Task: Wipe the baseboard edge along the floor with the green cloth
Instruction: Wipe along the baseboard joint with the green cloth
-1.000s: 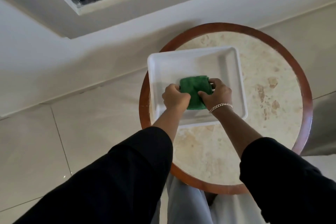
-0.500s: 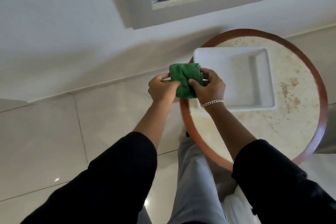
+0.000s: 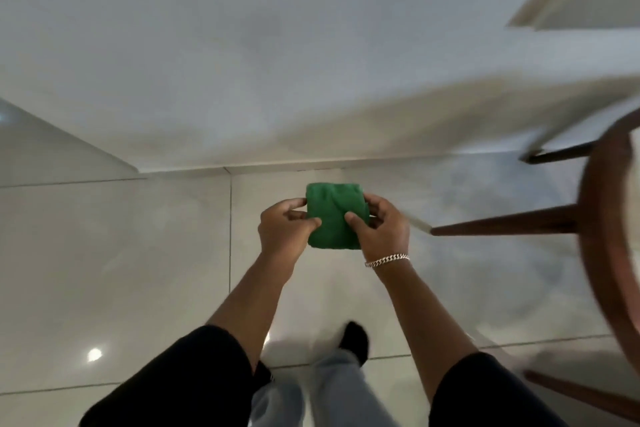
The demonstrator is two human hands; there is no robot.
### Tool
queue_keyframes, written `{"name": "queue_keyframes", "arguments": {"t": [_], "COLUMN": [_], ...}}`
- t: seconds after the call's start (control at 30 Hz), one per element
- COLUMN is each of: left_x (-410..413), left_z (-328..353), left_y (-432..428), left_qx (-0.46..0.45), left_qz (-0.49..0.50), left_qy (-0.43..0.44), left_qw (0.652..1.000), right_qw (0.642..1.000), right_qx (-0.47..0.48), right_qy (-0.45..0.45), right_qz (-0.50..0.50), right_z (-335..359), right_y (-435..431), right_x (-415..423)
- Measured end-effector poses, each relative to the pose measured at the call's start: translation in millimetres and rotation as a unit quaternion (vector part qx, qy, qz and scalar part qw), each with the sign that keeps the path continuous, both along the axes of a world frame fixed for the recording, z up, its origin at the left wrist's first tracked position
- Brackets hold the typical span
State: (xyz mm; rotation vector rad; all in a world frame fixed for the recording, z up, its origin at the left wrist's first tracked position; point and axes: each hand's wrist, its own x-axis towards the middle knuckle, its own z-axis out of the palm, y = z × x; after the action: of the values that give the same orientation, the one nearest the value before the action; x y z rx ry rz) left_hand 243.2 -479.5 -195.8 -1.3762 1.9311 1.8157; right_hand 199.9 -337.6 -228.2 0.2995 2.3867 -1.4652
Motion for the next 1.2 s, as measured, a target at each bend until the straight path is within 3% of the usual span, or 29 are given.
{"name": "queue_keyframes", "arguments": {"t": [0.37,0.47,0.6,0.7,0.77,0.87,1.0,1.2], "left_x": [-3.5,-19.1,-33.5,-42.6,-43.3,-44.1,-57.0,-64.1], "left_z": [-290.5,-347.9,-417.5,-467.5,-487.9,-501.4,-501.4,-497.1], "left_y": [-86.7,-97.5,-111.3,-120.2,-121.9,-119.9,-127.2,-128.3], "left_qx": [-0.011,-0.089,-0.232,-0.378,-0.467,-0.53,-0.539,-0.528], "left_qz": [-0.061,-0.115,-0.22,-0.36,-0.402,-0.396,-0.397,-0.408], "left_qy": [0.065,0.082,0.1,0.073,0.052,0.05,0.025,0.006], "left_qw": [0.996,0.986,0.942,0.85,0.785,0.748,0.742,0.745], "right_qw": [0.998,0.998,0.996,0.993,0.977,0.916,0.862,0.822], "right_qx": [0.035,0.046,0.039,0.065,0.125,0.233,0.328,0.37], "right_qy": [0.046,0.05,0.073,0.097,0.175,0.31,0.327,0.38], "right_qz": [0.036,0.006,-0.013,-0.019,0.0,0.105,0.203,0.206], "right_z": [-271.2,-323.2,-374.6,-404.0,-422.1,-443.6,-456.2,-464.4], "right_y": [-80.8,-84.3,-84.1,-81.5,-83.8,-97.5,-119.4,-92.5], "right_x": [-27.6,-57.6,-96.7,-112.8,-111.3,-98.9,-91.8,-125.7]}}
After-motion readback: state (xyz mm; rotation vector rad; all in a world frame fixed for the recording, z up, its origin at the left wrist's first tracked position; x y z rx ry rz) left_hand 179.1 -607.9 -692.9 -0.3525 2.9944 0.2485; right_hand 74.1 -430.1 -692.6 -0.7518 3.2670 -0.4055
